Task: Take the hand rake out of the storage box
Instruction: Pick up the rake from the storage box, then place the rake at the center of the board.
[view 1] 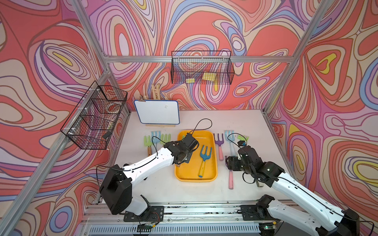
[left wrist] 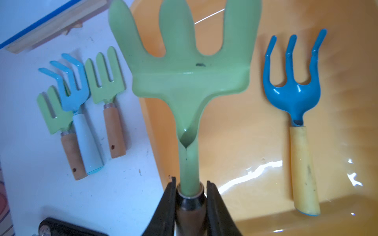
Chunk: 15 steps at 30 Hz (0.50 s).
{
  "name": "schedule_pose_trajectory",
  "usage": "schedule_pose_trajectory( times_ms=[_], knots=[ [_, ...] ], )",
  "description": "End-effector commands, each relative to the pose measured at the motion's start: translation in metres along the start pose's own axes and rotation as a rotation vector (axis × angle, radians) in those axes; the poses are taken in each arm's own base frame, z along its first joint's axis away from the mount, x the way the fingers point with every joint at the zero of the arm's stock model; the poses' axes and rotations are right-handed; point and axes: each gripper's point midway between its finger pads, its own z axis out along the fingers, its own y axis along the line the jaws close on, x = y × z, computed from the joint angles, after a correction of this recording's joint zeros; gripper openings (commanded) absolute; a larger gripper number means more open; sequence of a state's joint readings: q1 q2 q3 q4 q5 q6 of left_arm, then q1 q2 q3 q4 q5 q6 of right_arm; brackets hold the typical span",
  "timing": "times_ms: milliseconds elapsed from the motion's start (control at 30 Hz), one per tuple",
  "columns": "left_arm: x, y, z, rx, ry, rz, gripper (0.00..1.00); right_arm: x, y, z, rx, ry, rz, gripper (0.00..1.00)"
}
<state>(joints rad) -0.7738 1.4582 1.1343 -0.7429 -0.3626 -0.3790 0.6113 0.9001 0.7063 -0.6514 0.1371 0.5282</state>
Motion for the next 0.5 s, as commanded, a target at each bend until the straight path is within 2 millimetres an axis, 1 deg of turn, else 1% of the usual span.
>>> schedule_pose_trajectory(
  times_ms=[0, 133, 200, 367, 467],
  knots=[
    [0.008, 0.034, -0.022, -0.138, -0.004, -0.017, 0.02, 0.002, 0.009, 0.001, -0.057, 0.003, -0.019, 0.74],
    [0.019, 0.059, -0.036, -0.221, -0.020, -0.051, 0.01, 0.004, 0.017, 0.001, -0.105, 0.013, -0.032, 0.74],
    [0.028, 0.068, -0.038, -0.245, -0.024, -0.072, 0.01, 0.005, 0.021, 0.001, -0.129, 0.019, -0.036, 0.74],
    [0.061, 0.081, -0.033, -0.264, 0.006, -0.141, 0.00, 0.010, 0.031, 0.001, -0.188, 0.042, -0.049, 0.74],
    [0.078, 0.084, -0.027, -0.272, 0.021, -0.166, 0.00, 0.010, 0.034, 0.000, -0.207, 0.045, -0.058, 0.73]
  ],
)
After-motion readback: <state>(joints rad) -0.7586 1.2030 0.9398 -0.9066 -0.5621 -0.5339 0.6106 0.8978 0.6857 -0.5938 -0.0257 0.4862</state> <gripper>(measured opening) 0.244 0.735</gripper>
